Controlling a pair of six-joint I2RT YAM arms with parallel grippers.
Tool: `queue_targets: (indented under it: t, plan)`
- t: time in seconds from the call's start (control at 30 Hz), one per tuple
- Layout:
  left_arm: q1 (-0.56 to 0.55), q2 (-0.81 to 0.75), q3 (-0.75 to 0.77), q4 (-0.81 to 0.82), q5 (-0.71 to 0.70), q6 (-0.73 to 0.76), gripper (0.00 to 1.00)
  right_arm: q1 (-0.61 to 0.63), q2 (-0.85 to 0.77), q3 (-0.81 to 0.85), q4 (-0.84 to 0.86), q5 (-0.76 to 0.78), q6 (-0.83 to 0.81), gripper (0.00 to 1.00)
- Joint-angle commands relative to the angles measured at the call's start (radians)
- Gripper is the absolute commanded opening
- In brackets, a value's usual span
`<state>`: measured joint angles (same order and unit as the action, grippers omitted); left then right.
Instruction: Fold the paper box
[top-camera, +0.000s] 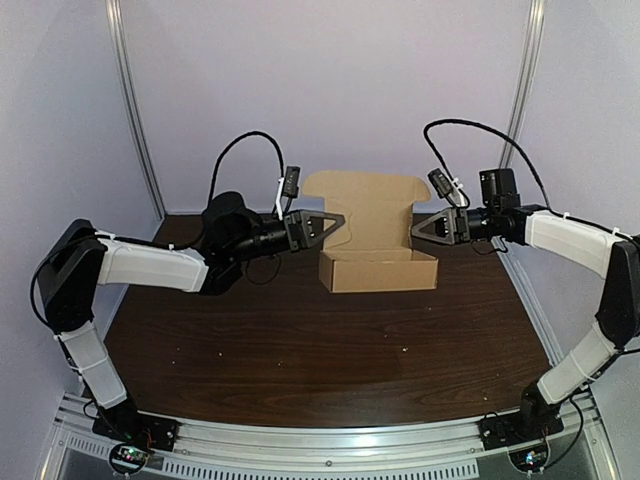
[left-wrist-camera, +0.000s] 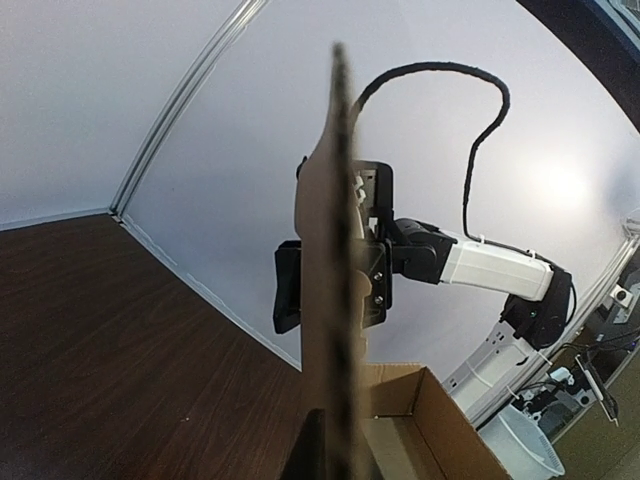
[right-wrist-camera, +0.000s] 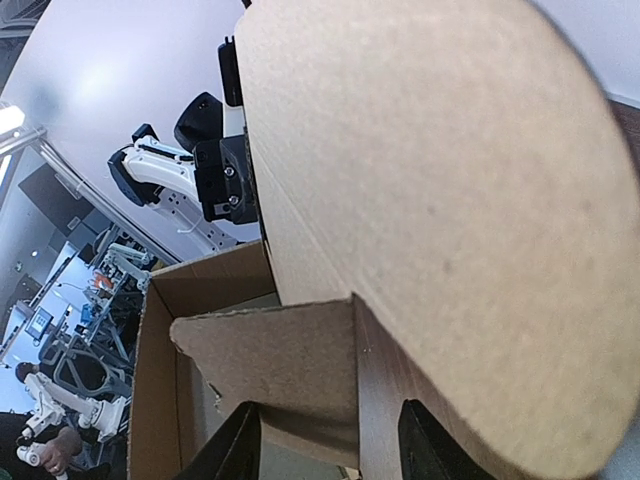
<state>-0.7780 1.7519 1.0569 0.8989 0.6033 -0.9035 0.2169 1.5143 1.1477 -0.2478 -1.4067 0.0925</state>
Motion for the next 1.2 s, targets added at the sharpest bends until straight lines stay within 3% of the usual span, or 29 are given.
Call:
queue_targets:
  t: [0.0, 0.17, 0.37, 0.47, 0.63, 0.87, 1.03, 1.17]
  plan:
    - [-0.007, 0.031, 0.031, 0.142, 0.055, -0.084, 0.00, 0.041, -0.029, -0.034, 0.273, -0.014, 0.215, 0.45]
    - [-0.007, 0.043, 0.033, 0.166, 0.063, -0.112, 0.00, 0.065, -0.051, -0.049, 0.379, -0.020, 0.307, 0.33]
    - [0.001, 0.038, 0.019, 0.129, 0.026, -0.106, 0.00, 0.073, -0.075, -0.049, 0.388, -0.009, 0.319, 0.01]
    - [0.011, 0.018, -0.003, 0.065, -0.024, -0.081, 0.00, 0.072, -0.081, -0.046, 0.325, 0.011, 0.276, 0.00]
    - [0.019, -0.081, -0.052, -0.171, -0.136, 0.091, 0.38, 0.060, -0.062, 0.007, -0.010, 0.070, -0.003, 0.00]
    - [0.020, -0.299, -0.059, -0.665, -0.392, 0.462, 0.58, 0.057, 0.001, 0.124, -0.535, 0.118, -0.468, 0.00]
    - [0.019, -0.266, 0.034, -0.846, -0.283, 0.591, 0.61, 0.058, 0.038, 0.169, -0.762, 0.110, -0.664, 0.00]
    - [0.019, -0.217, 0.087, -0.888, -0.163, 0.596, 0.57, 0.058, 0.045, 0.176, -0.807, 0.111, -0.698, 0.00]
